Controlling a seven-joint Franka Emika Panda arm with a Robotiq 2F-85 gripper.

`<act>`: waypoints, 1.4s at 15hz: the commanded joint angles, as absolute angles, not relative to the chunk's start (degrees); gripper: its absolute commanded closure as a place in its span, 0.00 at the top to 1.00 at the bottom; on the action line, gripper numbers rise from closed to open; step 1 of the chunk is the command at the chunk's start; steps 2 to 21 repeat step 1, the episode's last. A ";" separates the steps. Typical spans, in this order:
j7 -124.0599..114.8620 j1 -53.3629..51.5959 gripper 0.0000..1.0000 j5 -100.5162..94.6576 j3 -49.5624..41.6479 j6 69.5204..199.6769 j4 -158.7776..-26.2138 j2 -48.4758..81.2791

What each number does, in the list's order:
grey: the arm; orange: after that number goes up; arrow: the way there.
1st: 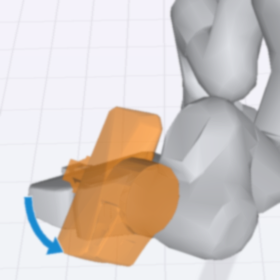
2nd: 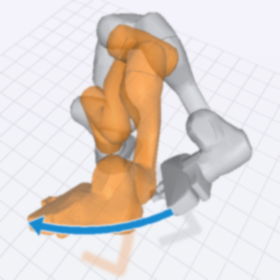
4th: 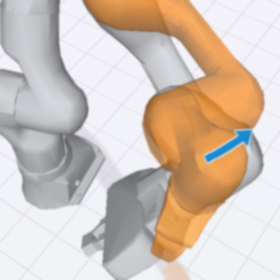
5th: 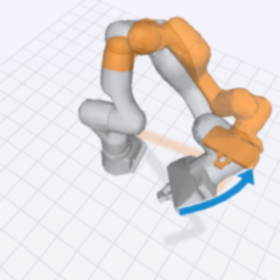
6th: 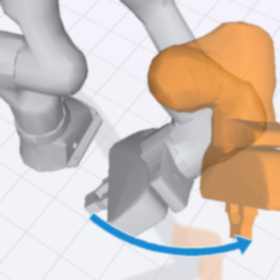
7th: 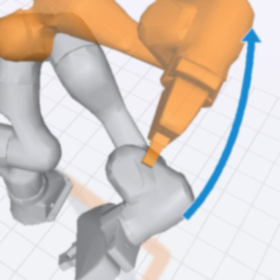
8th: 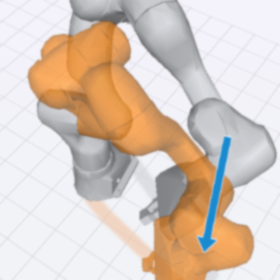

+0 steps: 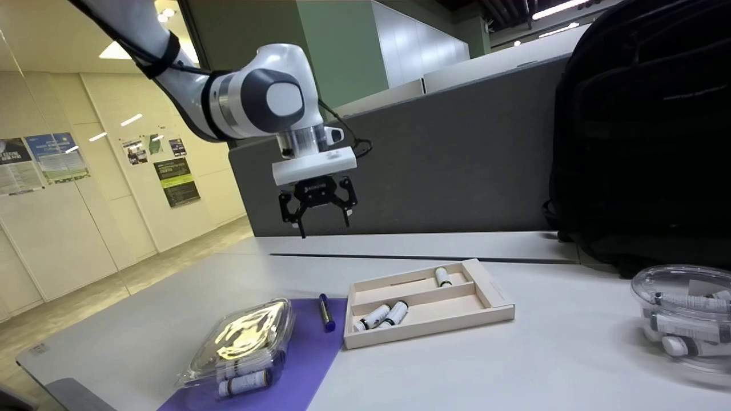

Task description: Pick up the pen from the wooden board and put it on the table.

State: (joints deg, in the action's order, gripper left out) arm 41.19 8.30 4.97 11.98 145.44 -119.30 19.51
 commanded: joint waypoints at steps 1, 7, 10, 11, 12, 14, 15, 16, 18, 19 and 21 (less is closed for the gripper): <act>41.23 8.28 1.00 5.94 9.13 139.56 -121.45 15.52; 41.23 8.28 1.00 5.94 9.13 139.56 -121.45 15.52; 41.23 8.28 1.00 5.94 9.13 139.56 -121.45 15.52; 41.23 8.28 1.00 5.94 9.13 139.56 -121.45 15.52; 41.23 8.28 1.00 5.94 9.13 139.56 -121.45 15.52; 41.23 8.28 1.00 5.94 9.13 139.56 -121.45 15.52; 41.23 8.28 1.00 5.94 9.13 139.56 -121.45 15.52; 41.23 8.28 1.00 5.94 9.13 139.56 -121.45 15.52; 41.23 8.28 1.00 5.94 9.13 139.56 -121.45 15.52; 41.23 8.28 1.00 5.94 9.13 139.56 -121.45 15.52; 41.23 8.28 1.00 5.94 9.13 139.56 -121.45 15.52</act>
